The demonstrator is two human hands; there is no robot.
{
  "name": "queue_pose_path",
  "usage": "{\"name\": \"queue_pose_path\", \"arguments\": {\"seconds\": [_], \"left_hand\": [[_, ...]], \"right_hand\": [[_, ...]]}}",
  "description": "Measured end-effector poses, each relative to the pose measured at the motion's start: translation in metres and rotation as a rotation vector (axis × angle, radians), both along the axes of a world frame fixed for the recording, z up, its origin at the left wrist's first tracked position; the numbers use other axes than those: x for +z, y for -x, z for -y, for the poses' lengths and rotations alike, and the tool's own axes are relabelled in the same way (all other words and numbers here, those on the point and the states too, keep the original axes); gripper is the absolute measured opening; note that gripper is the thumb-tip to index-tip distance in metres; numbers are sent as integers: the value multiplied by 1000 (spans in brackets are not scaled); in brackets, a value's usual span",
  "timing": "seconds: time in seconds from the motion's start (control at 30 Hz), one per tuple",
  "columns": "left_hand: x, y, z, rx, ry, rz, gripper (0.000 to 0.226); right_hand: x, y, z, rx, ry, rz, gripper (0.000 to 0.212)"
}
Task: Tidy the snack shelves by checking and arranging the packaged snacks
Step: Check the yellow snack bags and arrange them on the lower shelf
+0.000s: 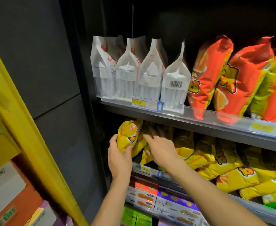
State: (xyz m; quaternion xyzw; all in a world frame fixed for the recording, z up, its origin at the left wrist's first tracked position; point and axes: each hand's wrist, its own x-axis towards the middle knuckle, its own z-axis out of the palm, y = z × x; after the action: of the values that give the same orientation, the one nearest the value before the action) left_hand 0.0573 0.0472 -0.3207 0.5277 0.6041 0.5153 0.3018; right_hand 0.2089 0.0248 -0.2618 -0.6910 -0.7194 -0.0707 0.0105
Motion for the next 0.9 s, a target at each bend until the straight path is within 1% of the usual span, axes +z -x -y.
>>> {"name": "queue_pose_path", "arguments": {"seconds": [0.1, 0.2, 0.4, 0.63, 0.77, 0.87, 0.9], "left_hand": [[-12, -9, -18, 13, 7, -22, 73], [-21, -12, -32, 25, 6, -29, 75], [-31, -14, -47, 64, 0, -39, 71], [-35, -12, -56, 77, -10, -32, 69], [-34, -15, -56, 65, -30, -49, 67], [-36, -17, -56, 49, -7, -37, 66], [-37, -18, -55, 42, 2, -33, 66]], "right_hand": [[-1, 0, -13, -25, 94, -56, 55], [-1, 1, -18, -42, 119, -70, 49], [-10, -1, -20, -54, 74, -54, 47], [-6, -5, -27, -56, 110, -142, 49], [-8, -14, -19, -34, 45, -90, 52], [-10, -16, -6, 39, -130, -68, 53], [-10, -17, -1, 80, -150, -52, 54]]}}
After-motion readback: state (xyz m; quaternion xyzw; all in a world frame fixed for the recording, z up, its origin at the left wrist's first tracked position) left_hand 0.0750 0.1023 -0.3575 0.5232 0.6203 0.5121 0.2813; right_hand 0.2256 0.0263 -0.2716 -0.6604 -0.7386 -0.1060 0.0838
